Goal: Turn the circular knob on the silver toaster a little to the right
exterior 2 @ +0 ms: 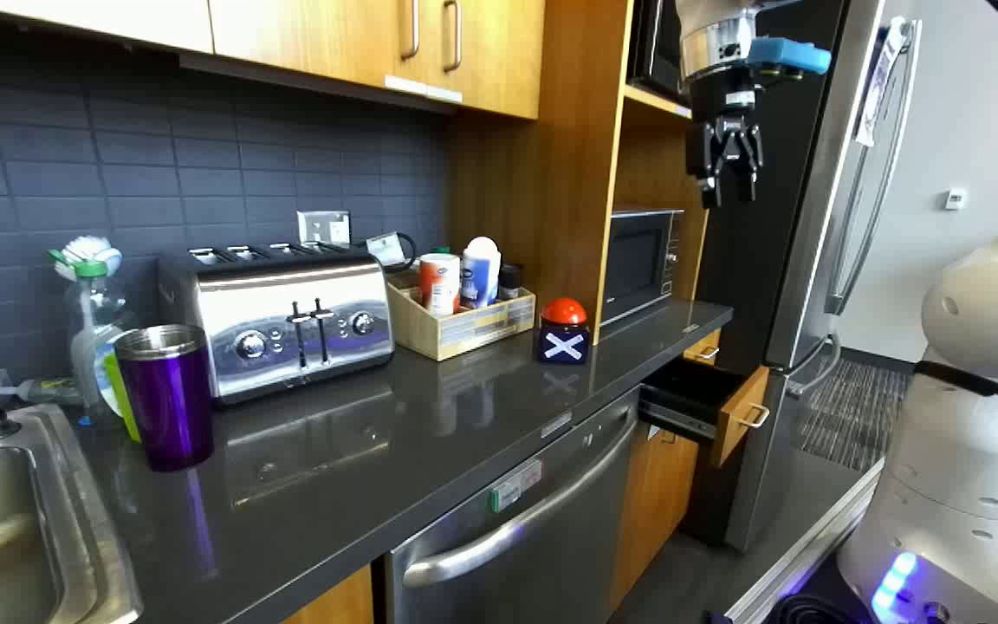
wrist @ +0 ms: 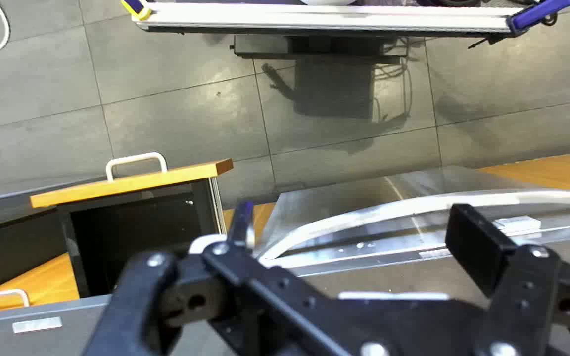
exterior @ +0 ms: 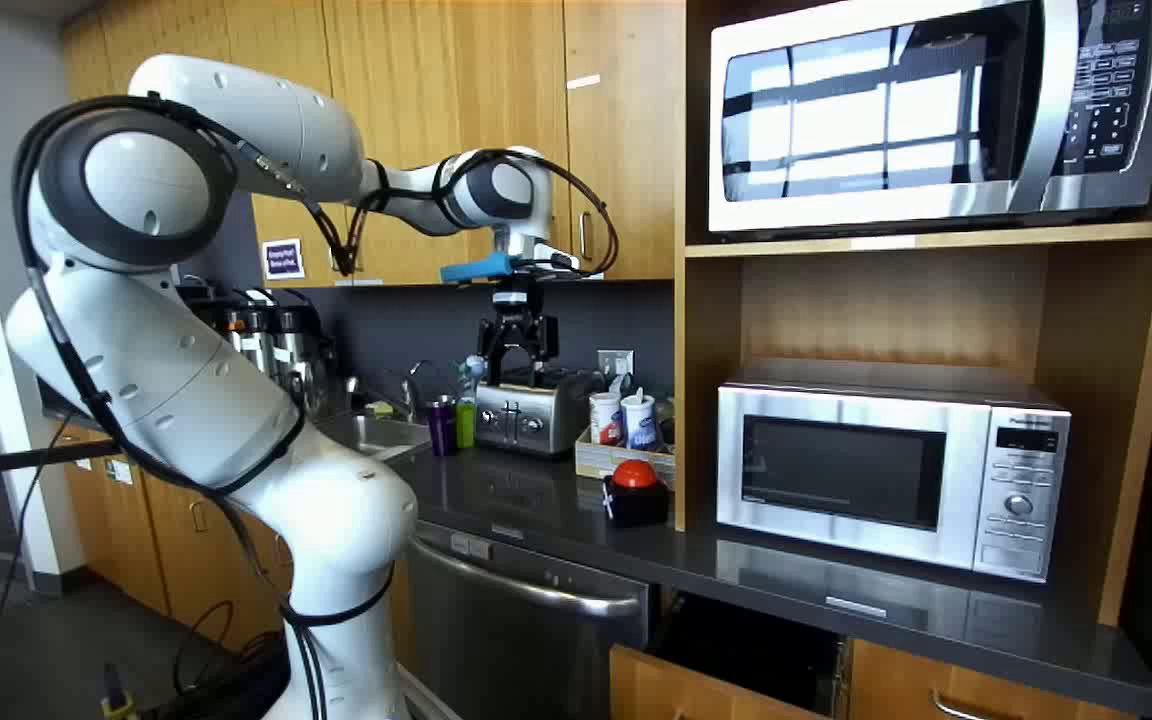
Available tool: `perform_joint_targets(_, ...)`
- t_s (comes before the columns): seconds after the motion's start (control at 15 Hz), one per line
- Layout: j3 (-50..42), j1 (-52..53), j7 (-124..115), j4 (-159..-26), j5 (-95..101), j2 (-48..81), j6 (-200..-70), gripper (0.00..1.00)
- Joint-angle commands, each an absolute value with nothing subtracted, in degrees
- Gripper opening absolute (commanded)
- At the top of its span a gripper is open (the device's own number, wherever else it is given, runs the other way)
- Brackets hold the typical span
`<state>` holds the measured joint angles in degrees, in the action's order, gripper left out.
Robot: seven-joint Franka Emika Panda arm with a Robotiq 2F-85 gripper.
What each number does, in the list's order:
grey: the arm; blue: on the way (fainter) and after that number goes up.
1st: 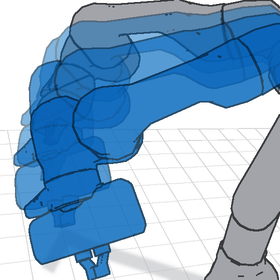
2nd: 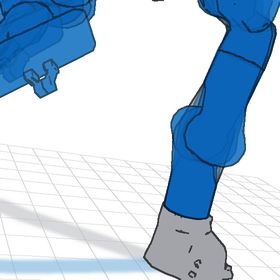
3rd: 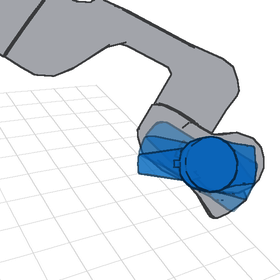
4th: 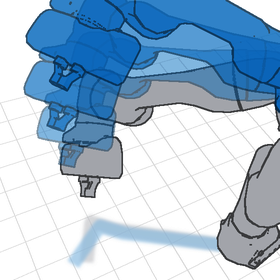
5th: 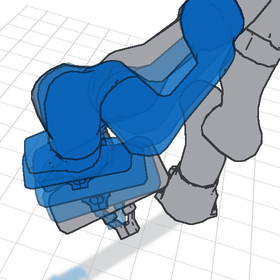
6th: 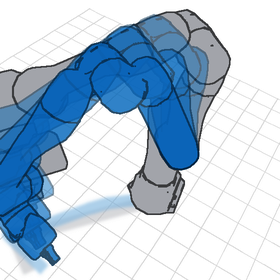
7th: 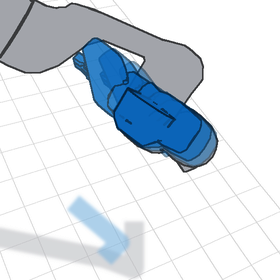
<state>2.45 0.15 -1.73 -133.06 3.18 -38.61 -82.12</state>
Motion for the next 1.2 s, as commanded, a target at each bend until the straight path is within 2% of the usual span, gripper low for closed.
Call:
perform_joint_targets(0.0,2.2,0.5,-1.9,-132.9,3.3,-38.5,-82.0,1.00)
perform_joint_targets(1.13,3.4,1.9,-1.9,-132.7,2.5,-37.3,-83.1,1.00)
